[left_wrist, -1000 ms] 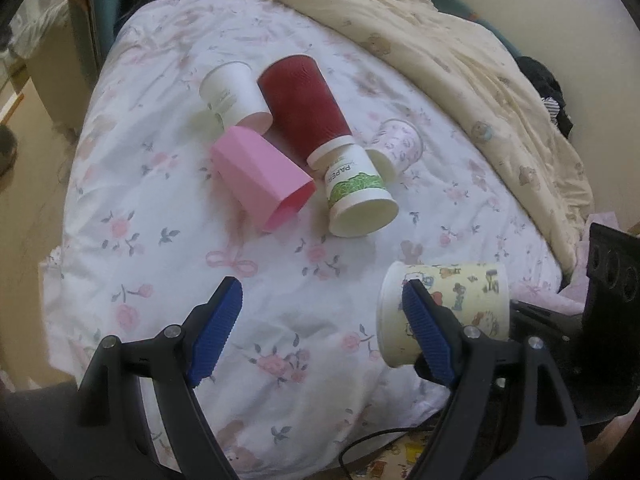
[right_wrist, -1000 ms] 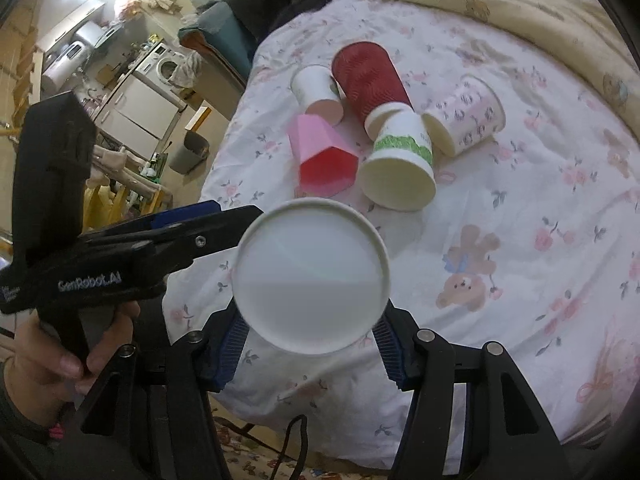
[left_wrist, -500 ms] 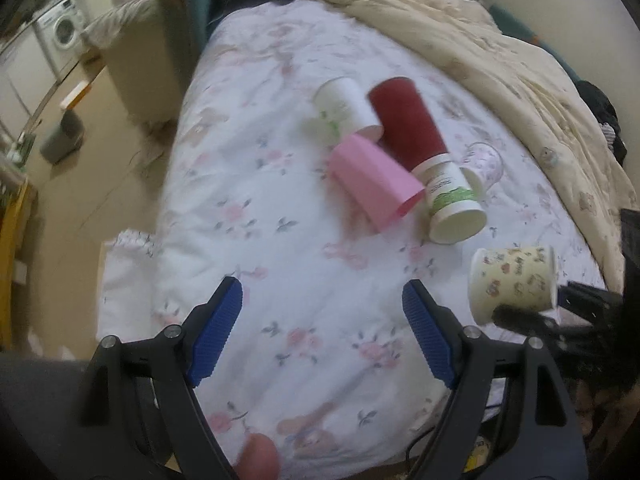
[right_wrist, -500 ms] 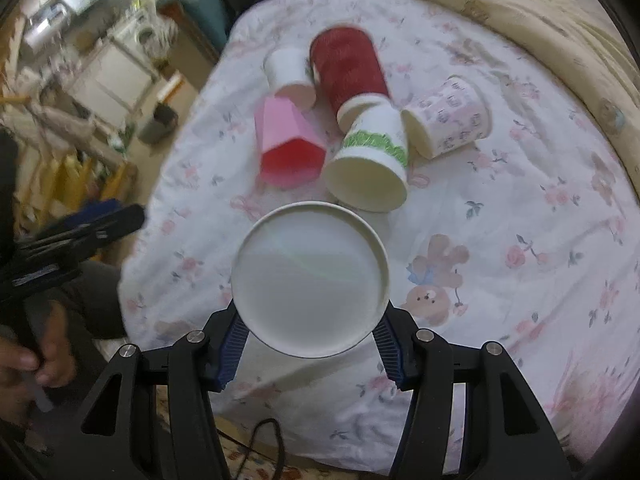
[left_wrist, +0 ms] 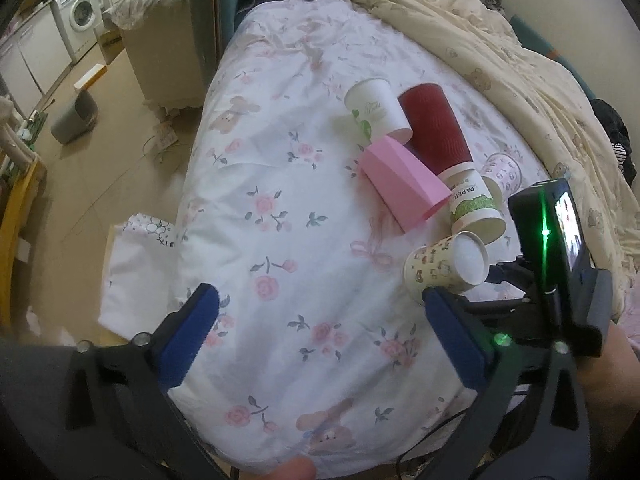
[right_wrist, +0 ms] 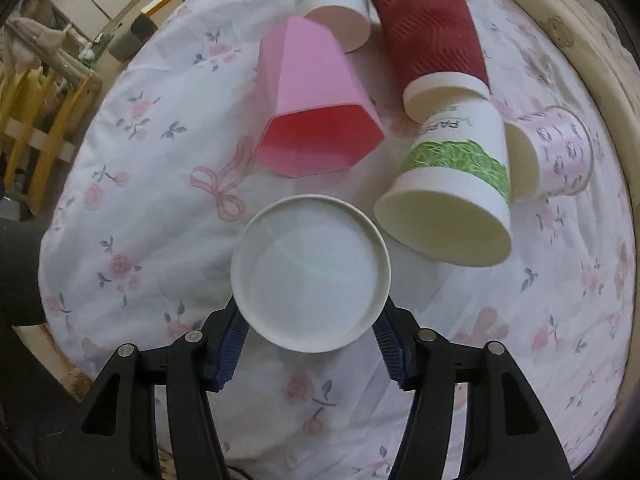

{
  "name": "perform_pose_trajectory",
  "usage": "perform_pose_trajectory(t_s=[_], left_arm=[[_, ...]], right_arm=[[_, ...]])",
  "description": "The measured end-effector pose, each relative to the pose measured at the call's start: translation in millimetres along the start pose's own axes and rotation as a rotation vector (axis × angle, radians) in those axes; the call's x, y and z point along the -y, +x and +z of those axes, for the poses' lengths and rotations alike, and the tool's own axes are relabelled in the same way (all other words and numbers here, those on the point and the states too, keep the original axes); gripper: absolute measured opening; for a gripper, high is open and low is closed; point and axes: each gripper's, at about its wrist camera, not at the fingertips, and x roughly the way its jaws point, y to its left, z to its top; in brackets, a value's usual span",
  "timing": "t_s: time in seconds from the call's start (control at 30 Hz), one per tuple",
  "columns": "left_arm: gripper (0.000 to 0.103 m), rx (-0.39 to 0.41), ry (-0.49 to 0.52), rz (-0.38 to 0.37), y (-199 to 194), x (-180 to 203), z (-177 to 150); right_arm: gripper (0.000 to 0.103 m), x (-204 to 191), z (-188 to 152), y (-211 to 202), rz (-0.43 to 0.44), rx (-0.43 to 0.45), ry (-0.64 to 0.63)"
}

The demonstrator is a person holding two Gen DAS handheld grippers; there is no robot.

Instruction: Flip cup upside down

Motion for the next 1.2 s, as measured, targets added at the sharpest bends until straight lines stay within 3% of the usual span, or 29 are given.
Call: perform_pose_trajectory(t_s=[0.13,0.2,0.27,0.47,0.57,0.7,0.97,1.1,1.2], left_arm=[[0.103,-0.031,0.008,-0.003,5.0,0.6,-3.0],[0.103,-0.033,0.005,-0.006,4.7,0.3,-3.5],[0.103,-0.026,0.006,-0.001,3.7,0.1,-3.7],[0.103,0.014,0.042,-0.016,-3.5,11.8,-6.7],[0.103,0.046,0.089,-0.024,-10.2,23.7,-10.6],[0.103,0.105,0.158,0.018,-19.0,39.9,-20.7],[0.103,0.179,0.184,0.025,-28.4,47.5,-39.3],[0.103,0.248,0.199,0.022,-36.4,53.1,-42.4],[0.103,0.256,0.211,0.028,-35.4,56.5,-44.6]], right_arm=[[0.068,3.2,-1.2,-2.8,0.013,0.014,0.013],[0.083,8.6,-3.5,-9.1,0.038,0.028,0.035],[0.086,15.6,-8.6,-20.7,0.048,0.047,0.049],[0.087,34.3,-48.9,-63.0,0.085,0.163,0.137],[0.096,37.9,-79.2,-84.5,0.096,0.255,0.209],[0.096,35.9,-105.8,-101.5,0.071,0.349,0.276],[0.098,35.9,-139.4,-120.4,0.007,0.511,0.366],[0.101,36.6,-145.1,-121.5,-0.015,0.545,0.395],[0.101,36.9,-145.0,-123.3,-0.043,0.556,0.397]])
